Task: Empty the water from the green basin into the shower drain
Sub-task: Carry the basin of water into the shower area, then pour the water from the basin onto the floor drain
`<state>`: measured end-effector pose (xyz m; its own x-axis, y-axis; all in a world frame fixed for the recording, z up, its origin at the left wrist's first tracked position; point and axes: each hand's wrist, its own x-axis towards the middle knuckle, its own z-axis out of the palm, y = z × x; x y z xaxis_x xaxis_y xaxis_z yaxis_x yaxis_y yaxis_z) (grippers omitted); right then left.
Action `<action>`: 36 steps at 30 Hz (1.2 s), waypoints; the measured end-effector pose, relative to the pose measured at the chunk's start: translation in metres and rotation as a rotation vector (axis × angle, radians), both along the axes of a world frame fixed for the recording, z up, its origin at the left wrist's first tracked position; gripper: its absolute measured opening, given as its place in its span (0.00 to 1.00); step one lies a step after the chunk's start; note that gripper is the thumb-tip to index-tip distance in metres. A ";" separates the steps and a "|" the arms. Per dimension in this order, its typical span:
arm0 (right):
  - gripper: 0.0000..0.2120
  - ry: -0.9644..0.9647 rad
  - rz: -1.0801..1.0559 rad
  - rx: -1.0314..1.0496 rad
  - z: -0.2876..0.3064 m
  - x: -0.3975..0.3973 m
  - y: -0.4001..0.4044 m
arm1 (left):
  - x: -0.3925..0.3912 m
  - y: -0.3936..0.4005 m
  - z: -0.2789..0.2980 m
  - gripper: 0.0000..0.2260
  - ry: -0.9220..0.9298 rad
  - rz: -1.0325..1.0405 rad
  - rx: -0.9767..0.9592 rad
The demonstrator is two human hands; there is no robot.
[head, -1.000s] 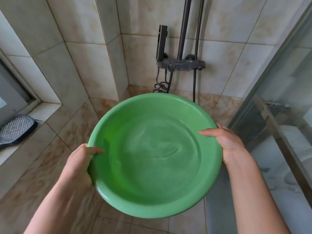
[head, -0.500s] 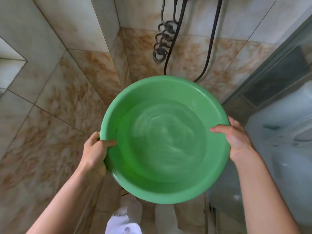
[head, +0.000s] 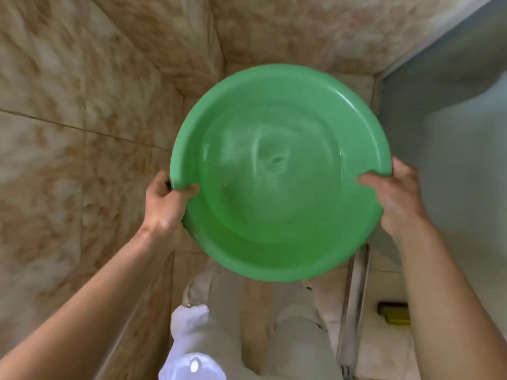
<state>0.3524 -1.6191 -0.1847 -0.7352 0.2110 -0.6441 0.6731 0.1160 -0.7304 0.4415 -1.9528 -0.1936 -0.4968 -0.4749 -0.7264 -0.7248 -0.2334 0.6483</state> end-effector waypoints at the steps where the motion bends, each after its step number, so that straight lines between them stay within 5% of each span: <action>1: 0.17 -0.008 0.005 0.006 -0.012 0.001 -0.001 | -0.001 -0.001 -0.012 0.10 -0.010 -0.028 -0.017; 18: 0.20 -0.205 0.084 0.043 -0.206 0.025 0.016 | 0.007 0.005 -0.238 0.09 -0.306 -0.283 -0.127; 36: 0.16 -0.320 0.144 0.288 -0.419 0.055 0.013 | 0.011 0.020 -0.445 0.09 -0.423 -0.105 -0.119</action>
<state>0.4077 -1.6058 -0.6037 -0.5440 0.3246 -0.7738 0.8216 0.3933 -0.4126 0.4521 -1.9323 -0.6390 -0.2180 -0.5304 -0.8193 -0.9474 -0.0866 0.3082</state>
